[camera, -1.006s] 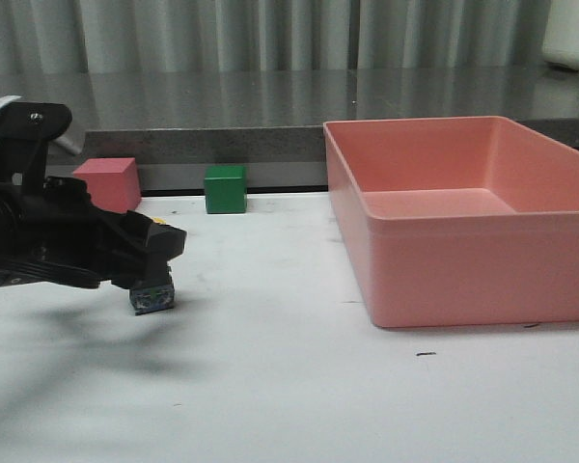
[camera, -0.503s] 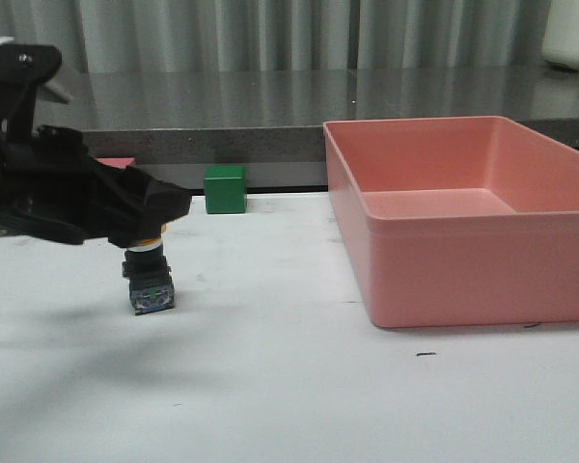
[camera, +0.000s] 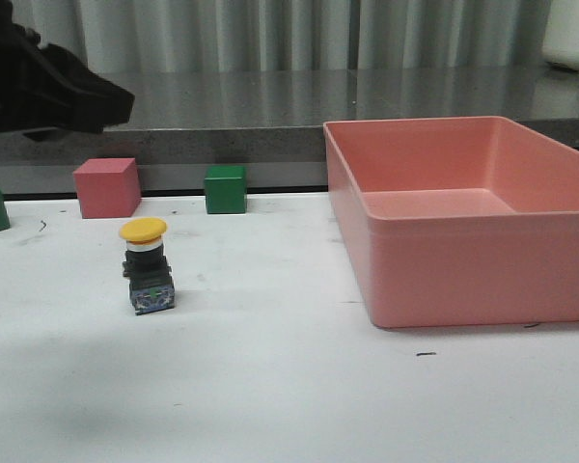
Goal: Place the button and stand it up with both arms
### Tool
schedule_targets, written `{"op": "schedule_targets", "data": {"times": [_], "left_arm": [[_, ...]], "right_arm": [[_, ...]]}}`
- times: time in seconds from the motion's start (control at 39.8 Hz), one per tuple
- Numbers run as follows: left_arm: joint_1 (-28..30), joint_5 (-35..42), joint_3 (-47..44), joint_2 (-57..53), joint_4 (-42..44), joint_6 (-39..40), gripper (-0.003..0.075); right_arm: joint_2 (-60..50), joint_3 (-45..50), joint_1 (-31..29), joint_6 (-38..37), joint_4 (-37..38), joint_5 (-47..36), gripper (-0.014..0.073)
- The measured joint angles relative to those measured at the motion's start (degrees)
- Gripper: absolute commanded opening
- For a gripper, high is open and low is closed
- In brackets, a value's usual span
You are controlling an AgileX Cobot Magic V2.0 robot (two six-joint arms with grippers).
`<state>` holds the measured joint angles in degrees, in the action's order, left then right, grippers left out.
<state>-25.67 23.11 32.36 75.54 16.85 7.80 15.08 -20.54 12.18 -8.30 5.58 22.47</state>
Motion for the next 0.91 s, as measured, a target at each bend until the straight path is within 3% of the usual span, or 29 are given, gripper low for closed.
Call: {"op": "schedule_targets", "data": {"times": [0.08,0.73,0.91], "left_arm": [[-0.4,-2.9,0.0,-3.3,0.0,0.0,-0.0022],[-3.5,-38.6,-0.5,-38.5,-4.2,0.0,-0.002],[-3.5,-45.0,-0.5,-48.2,-6.5,0.0,-0.002]], "right_arm": [[0.0,0.0,0.0,0.0,0.0,0.0,-0.0069],[0.0,0.0,0.0,0.1,0.0,0.0,-0.0069],[0.0,0.0,0.0,0.1,0.0,0.0,-0.0069]]}}
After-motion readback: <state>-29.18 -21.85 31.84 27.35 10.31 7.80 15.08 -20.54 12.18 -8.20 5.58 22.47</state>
